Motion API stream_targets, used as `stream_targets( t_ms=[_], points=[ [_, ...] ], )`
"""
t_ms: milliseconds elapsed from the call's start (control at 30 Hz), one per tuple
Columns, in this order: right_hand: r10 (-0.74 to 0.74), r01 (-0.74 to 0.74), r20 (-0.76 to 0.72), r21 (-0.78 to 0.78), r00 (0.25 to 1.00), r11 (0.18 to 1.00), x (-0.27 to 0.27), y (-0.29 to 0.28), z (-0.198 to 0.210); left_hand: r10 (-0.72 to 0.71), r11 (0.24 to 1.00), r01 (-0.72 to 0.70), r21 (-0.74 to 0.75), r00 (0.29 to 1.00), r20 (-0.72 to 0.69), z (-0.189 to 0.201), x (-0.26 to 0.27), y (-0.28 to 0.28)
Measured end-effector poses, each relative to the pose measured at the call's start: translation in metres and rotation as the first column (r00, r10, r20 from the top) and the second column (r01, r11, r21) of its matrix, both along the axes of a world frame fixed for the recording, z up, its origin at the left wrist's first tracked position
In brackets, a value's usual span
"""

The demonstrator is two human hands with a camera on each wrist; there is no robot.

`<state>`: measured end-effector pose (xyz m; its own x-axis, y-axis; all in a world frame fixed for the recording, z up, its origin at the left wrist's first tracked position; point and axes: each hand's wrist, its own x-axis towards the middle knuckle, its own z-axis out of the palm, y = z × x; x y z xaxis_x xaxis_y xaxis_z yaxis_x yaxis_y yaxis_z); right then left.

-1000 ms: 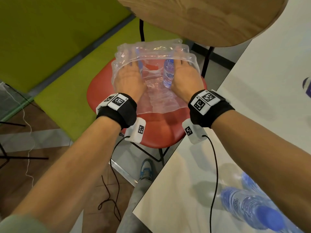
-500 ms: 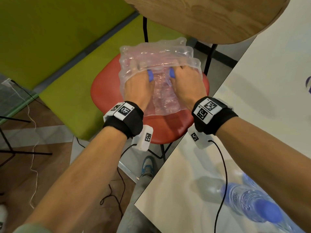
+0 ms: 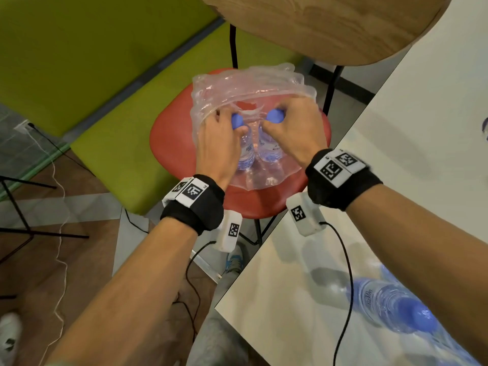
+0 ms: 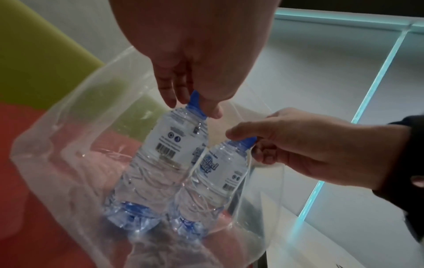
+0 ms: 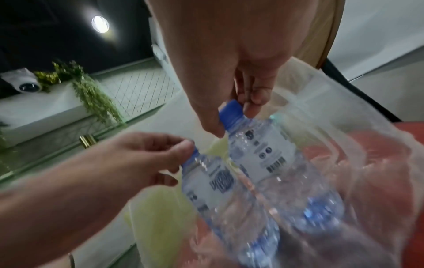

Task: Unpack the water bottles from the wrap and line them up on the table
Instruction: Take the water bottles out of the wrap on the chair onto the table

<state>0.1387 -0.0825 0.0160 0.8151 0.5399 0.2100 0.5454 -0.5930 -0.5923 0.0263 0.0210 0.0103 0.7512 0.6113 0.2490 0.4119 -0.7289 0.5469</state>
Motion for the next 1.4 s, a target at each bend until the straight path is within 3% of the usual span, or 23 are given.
stream_targets(
  t_ms=[133,267,400,467,733,900,1200,1400],
  points=[
    [0.016,-0.017,-0.055,-0.027,0.998,0.999,-0.005,0.000,-0.008,-0.014,0.997,0.014,-0.076,1.000,-0.003,-0.003,-0.002,0.001],
    [0.001,-0.039,-0.189,-0.195,0.982,0.980,-0.005,-0.005,-0.015,-0.007,0.981,-0.017,-0.193,0.992,-0.125,-0.021,-0.002,0.006],
    [-0.047,-0.066,-0.529,-0.194,0.847,0.979,-0.008,-0.015,-0.024,0.057,0.904,-0.186,-0.386,0.945,-0.323,-0.037,-0.002,0.000],
    [-0.034,-0.059,-0.586,-0.139,0.810,0.989,-0.013,-0.014,-0.026,0.040,0.853,-0.214,-0.475,0.936,-0.351,-0.044,-0.001,-0.002],
    [-0.097,0.066,-0.477,-0.082,0.874,0.994,-0.024,-0.012,-0.026,0.061,0.919,-0.154,-0.363,0.965,-0.254,-0.039,-0.006,-0.012],
    [-0.063,0.061,-0.288,-0.016,0.955,0.998,-0.039,-0.029,-0.016,0.010,0.951,-0.012,-0.308,1.000,-0.009,-0.030,-0.030,-0.026],
    [-0.161,0.156,-0.352,-0.042,0.922,0.987,-0.096,-0.095,0.002,-0.081,0.925,0.092,-0.369,0.996,0.046,-0.010,-0.084,-0.073],
    [-0.250,0.270,-0.399,-0.008,0.882,0.963,-0.151,-0.154,0.009,-0.123,0.915,0.106,-0.390,0.992,-0.017,-0.011,-0.125,-0.123]
  ],
)
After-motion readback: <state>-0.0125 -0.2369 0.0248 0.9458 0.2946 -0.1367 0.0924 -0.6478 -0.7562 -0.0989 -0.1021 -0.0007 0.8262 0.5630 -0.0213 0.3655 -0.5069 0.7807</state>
